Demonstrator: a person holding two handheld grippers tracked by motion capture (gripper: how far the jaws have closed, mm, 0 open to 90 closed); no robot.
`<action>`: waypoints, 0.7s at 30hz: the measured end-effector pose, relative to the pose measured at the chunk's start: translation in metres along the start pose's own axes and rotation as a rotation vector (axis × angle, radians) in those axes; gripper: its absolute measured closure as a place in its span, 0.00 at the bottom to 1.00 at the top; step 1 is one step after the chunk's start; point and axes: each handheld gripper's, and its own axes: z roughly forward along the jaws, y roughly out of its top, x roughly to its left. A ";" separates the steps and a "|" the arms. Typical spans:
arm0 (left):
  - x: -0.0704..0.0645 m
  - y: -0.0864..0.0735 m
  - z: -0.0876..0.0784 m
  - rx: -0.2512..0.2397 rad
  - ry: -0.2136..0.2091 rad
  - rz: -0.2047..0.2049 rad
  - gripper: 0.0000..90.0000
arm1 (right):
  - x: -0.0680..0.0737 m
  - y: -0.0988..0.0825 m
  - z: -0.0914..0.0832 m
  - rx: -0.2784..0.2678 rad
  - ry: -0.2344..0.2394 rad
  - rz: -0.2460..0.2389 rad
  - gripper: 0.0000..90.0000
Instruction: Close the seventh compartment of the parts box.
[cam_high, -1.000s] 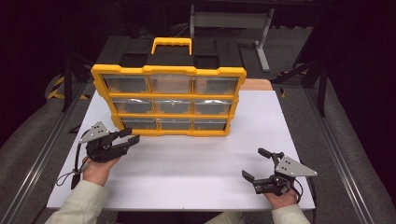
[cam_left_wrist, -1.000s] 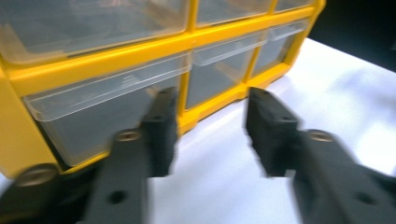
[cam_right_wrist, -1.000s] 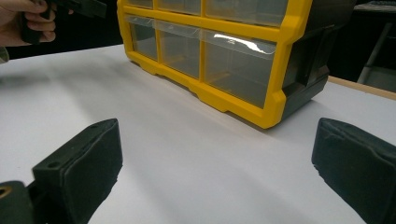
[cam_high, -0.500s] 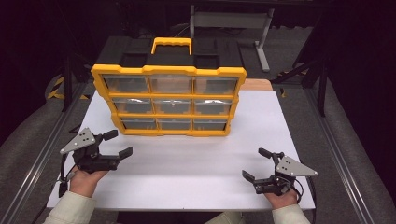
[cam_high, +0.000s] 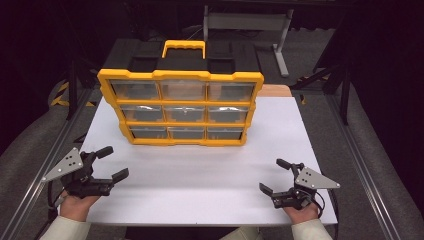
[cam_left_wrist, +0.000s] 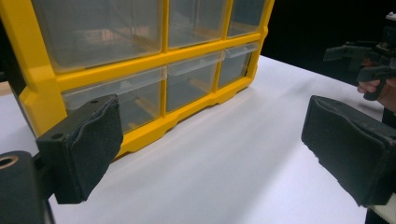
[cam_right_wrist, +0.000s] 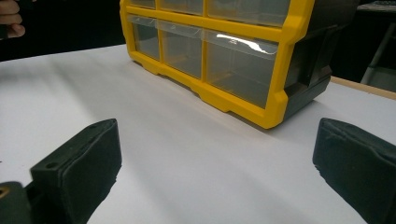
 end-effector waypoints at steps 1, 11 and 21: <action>0.000 -0.002 -0.001 -0.004 0.005 -0.001 0.06 | 0.000 0.000 0.000 0.001 0.001 0.001 0.02; 0.001 -0.021 -0.015 -0.016 0.022 0.008 0.05 | -0.001 -0.001 0.000 0.008 0.009 -0.004 0.02; 0.001 -0.040 -0.019 -0.011 0.069 0.006 0.05 | -0.006 -0.003 -0.002 -0.005 0.002 -0.003 0.01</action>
